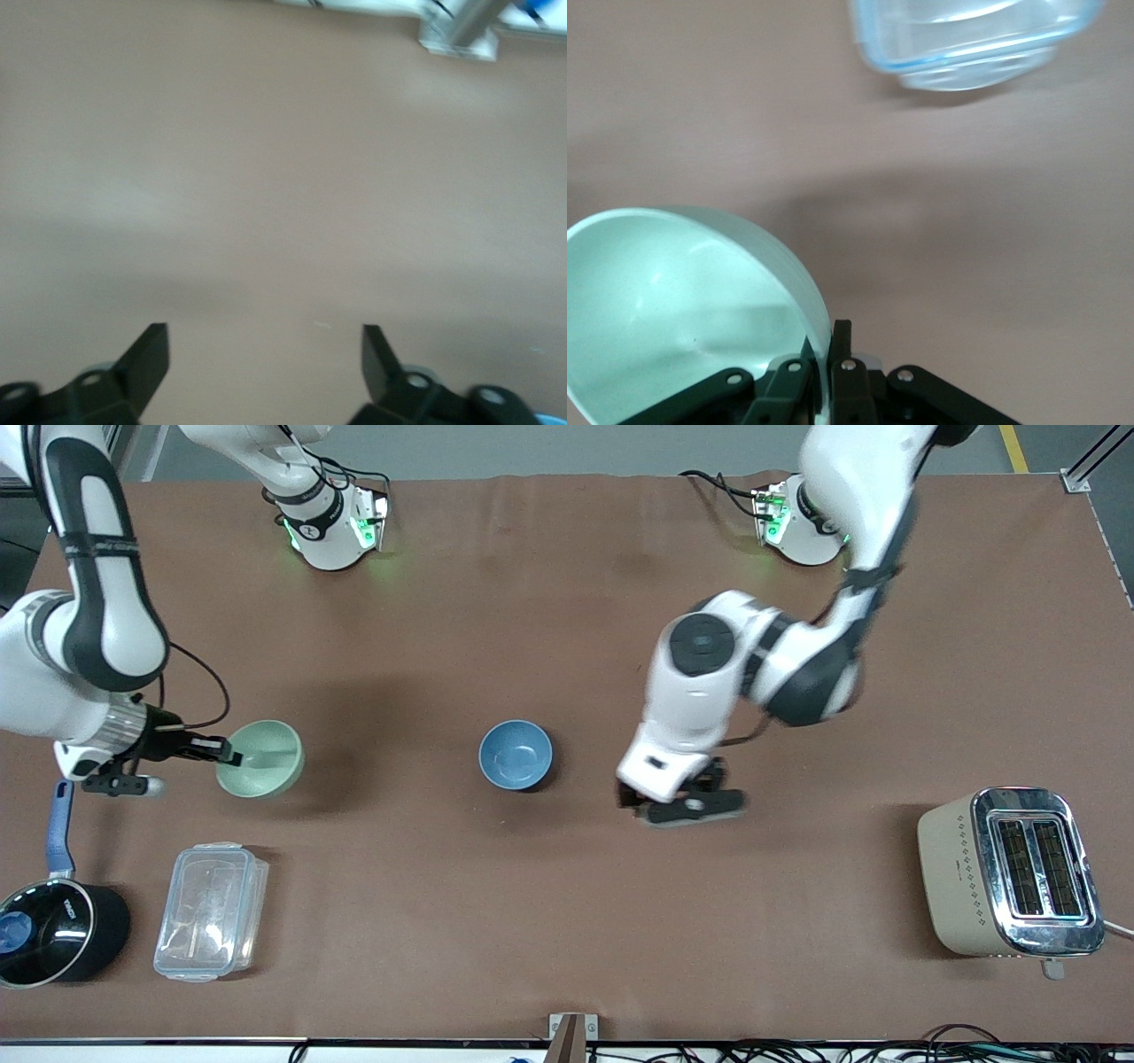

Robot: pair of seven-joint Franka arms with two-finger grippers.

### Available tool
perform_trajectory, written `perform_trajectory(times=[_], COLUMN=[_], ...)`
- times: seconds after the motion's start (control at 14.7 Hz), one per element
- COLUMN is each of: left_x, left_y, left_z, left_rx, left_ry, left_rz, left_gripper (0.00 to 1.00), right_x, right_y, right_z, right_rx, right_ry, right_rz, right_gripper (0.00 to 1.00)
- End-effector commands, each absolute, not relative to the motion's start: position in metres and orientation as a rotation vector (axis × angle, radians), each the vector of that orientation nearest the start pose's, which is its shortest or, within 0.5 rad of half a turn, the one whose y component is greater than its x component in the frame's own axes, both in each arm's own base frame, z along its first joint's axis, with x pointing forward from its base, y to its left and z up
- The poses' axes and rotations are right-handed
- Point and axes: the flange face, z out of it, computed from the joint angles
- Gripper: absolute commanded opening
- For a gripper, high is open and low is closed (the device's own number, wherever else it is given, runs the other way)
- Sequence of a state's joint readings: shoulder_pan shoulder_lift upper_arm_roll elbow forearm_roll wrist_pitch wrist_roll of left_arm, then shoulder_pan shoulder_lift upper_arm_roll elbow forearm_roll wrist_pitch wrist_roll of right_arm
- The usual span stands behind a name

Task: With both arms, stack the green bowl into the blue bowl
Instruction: 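Lift the green bowl with the right gripper while the left gripper withdraws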

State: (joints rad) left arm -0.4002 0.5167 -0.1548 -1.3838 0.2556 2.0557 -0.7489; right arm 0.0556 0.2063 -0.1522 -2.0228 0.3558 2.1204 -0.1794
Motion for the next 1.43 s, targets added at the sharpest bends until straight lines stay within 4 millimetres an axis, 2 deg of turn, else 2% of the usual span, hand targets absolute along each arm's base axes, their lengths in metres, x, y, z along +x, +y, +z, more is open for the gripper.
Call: perform_trajectory(times=[0.0, 0.14, 0.34, 0.48, 0.68, 0.82, 0.95, 1.16, 1.36], left_x=[0.626, 0.62, 0.599, 0.586, 0.555, 0.534, 0.528, 0.524, 0.523], left_y=[-0.282, -0.23, -0.173, -0.141, -0.107, -0.099, -0.089, -0.085, -0.086], left_z=[0.496, 0.541, 0.587, 0.608, 0.63, 0.635, 0.638, 0.648, 0.649], left_rx=[-3.023, -3.002, -3.044, -3.061, -3.089, -3.092, -3.114, -3.117, -3.114], left_ry=[-0.082, 0.003, 0.085, 0.142, 0.206, 0.205, 0.166, 0.156, 0.163], left_rz=[-0.329, -0.282, -0.181, -0.161, -0.148, -0.14, -0.108, -0.131, -0.129], left_gripper=[1.0, 1.0, 1.0, 1.0, 1.0, 1.0, 1.0, 1.0, 1.0], right_x=[0.574, 0.572, 0.569, 0.565, 0.552, 0.545, 0.537, 0.528, 0.522], right_y=[0.019, 0.06, 0.116, 0.156, 0.23, 0.264, 0.293, 0.313, 0.317], right_z=[0.354, 0.353, 0.35, 0.334, 0.299, 0.274, 0.257, 0.245, 0.24], right_rx=[-2.889, -2.911, -2.914, -2.896, -2.843, -2.798, -2.756, -2.741, -2.753], right_ry=[0.22, 0.271, 0.357, 0.435, 0.569, 0.632, 0.664, 0.667, 0.652], right_rz=[0.128, 0.15, 0.128, 0.138, 0.142, 0.124, 0.111, 0.115, 0.138], right_gripper=[0.01, 0.01, 0.01, 0.01, 0.01, 0.02, 0.02, 0.02, 0.02])
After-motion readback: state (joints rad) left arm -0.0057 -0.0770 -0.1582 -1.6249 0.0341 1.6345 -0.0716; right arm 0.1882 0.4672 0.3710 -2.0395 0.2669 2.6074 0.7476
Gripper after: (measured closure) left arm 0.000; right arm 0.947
